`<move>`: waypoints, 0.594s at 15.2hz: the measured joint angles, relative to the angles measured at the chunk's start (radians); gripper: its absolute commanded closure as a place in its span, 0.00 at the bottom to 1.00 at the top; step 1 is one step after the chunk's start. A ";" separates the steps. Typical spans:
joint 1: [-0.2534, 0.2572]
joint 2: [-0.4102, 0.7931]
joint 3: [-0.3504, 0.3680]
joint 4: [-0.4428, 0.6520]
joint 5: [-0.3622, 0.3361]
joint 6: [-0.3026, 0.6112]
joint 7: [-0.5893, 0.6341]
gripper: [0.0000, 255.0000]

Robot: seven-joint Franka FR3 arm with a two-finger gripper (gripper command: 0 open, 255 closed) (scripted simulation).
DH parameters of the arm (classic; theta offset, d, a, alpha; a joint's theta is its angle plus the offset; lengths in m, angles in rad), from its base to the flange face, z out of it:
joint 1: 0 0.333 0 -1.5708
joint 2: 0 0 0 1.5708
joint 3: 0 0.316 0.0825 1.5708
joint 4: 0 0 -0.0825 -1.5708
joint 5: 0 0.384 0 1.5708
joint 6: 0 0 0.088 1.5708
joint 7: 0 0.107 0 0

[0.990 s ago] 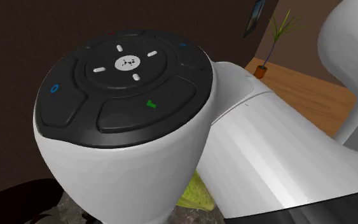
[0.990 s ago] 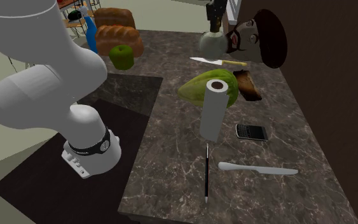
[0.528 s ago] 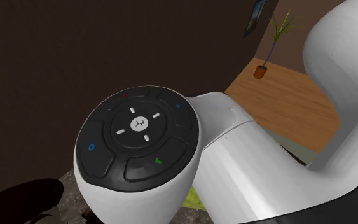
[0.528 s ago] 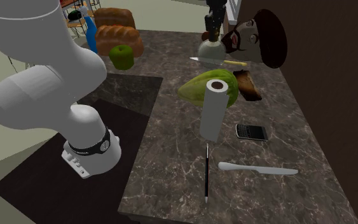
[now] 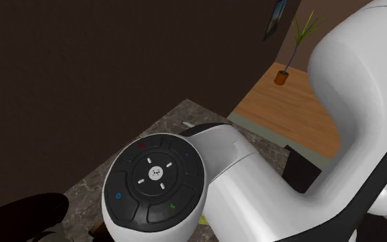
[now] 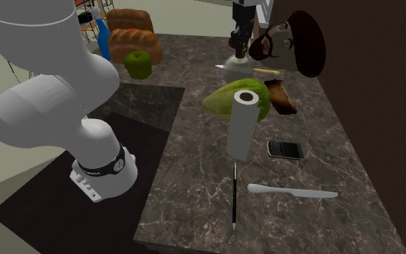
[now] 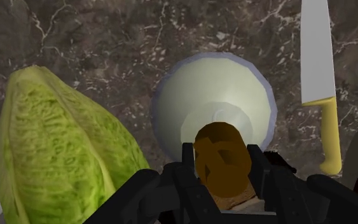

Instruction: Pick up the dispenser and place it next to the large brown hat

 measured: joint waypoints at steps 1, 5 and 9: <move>0.015 0.011 -0.018 -0.003 -0.013 0.009 0.006 1.00; 0.038 0.025 -0.043 -0.022 -0.035 0.036 0.025 1.00; 0.039 0.026 -0.045 -0.025 -0.037 0.039 0.026 1.00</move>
